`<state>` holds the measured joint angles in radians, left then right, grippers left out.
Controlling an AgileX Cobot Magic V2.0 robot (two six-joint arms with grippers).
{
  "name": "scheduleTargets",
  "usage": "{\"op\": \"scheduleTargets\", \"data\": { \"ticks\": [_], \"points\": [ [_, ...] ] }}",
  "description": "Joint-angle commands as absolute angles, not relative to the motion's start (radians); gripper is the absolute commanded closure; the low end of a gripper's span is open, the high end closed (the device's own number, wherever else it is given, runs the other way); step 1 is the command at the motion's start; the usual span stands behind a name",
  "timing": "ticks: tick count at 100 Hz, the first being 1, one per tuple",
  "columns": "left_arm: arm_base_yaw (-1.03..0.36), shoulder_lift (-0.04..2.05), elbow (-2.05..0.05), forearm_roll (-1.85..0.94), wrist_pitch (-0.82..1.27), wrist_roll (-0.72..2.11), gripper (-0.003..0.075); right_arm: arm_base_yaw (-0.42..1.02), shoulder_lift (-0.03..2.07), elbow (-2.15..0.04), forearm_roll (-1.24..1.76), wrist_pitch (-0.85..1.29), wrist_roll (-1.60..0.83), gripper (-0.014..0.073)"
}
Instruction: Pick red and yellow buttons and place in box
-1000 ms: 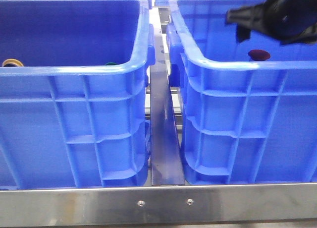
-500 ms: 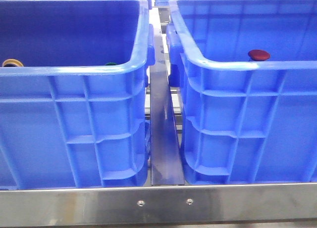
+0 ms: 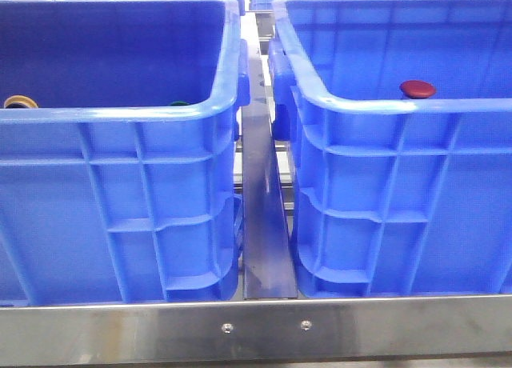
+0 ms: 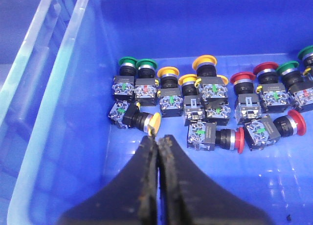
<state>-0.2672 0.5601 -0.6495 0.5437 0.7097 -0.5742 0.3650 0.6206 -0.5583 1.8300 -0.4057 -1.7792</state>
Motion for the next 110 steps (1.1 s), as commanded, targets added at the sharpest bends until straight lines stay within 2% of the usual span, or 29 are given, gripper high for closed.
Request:
{"op": "scheduleTargets", "data": {
  "ticks": [1,14,39,48,62,79,86,93,110],
  "points": [
    [-0.265,0.56,-0.676,0.56,0.638,-0.578,0.0739,0.364,0.579,-0.572,1.932,-0.343,-1.797,0.0013],
    [-0.265,0.56,-0.676,0.56,0.632,-0.578,0.0739,0.364,0.546,-0.564,1.932,-0.327,-1.797,0.0111],
    [-0.265,0.56,-0.676,0.559,0.632,-0.578,0.0739,0.364,0.547,-0.564,1.932,-0.327,-1.797,0.0494],
    [-0.265,0.56,-0.676,0.559,0.632,-0.578,0.0739,0.364,0.547,-0.564,1.932,-0.327,-1.797,0.0601],
    [-0.265,0.56,-0.676,0.559,0.632,-0.578,0.0739,0.364,0.547,-0.564,1.932,-0.327,-1.797,0.0691],
    [-0.265,0.56,-0.676,0.545,0.629,-0.578,0.0729,0.364,0.547,-0.564,1.932,-0.327,-1.797,0.0692],
    [-0.265,0.56,-0.676,0.526,0.618,-0.578,0.0678,0.364,0.547,-0.564,1.932,-0.327,-1.797,0.0692],
    [-0.265,0.56,-0.676,0.512,0.606,-0.578,0.0578,0.364,0.547,-0.564,1.932,-0.327,-1.797,0.0692],
    [-0.265,0.562,-0.676,0.508,0.588,-0.578,0.0206,0.364,0.547,-0.564,1.932,-0.327,-1.797,0.0692]
  ]
}}
